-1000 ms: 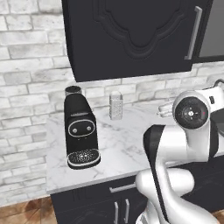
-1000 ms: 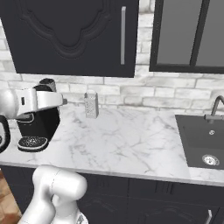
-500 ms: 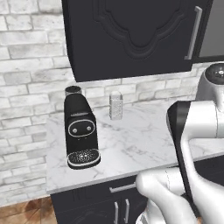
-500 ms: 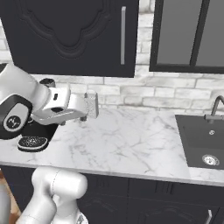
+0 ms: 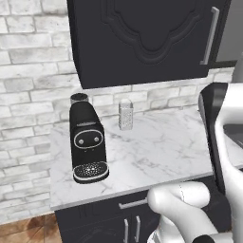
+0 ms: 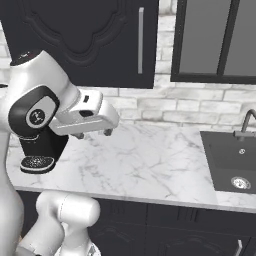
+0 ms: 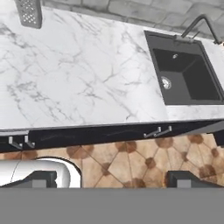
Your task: Close all open cabinet doors.
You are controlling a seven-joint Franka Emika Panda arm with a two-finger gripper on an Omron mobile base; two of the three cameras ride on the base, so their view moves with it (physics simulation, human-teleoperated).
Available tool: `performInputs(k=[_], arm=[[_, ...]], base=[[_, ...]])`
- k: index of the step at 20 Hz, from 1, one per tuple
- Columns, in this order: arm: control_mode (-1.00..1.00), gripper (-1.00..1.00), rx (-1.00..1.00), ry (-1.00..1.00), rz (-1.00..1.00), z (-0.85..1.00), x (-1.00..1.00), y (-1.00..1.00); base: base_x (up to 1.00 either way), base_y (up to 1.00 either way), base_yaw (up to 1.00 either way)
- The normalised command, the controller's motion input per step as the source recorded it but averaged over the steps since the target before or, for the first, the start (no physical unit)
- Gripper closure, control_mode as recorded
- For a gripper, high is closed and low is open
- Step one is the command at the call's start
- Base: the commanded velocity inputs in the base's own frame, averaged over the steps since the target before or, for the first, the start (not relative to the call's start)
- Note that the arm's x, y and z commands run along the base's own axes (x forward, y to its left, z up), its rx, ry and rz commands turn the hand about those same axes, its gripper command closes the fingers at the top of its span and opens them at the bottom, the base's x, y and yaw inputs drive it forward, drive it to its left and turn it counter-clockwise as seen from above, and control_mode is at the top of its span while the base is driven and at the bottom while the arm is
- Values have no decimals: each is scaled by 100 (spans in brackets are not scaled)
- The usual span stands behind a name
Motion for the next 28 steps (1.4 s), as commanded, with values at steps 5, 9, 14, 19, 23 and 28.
performInputs(k=[5,9,14,19,23,28], arm=[[-100,-100,-7,-41,0,0,2,2],[-100,-100,0,-9,0,0,-2,0],[-100,-100,0,0,0,0,0,0],[-100,-100,0,0,0,0,0,0],[-100,-100,0,0,0,0,-4,0],[-100,-100,0,0,0,-3,-39,-1]], base=[[0,0,0],[0,0,0],[0,0,0],[0,0,0],[0,0,0],[0,0,0]])
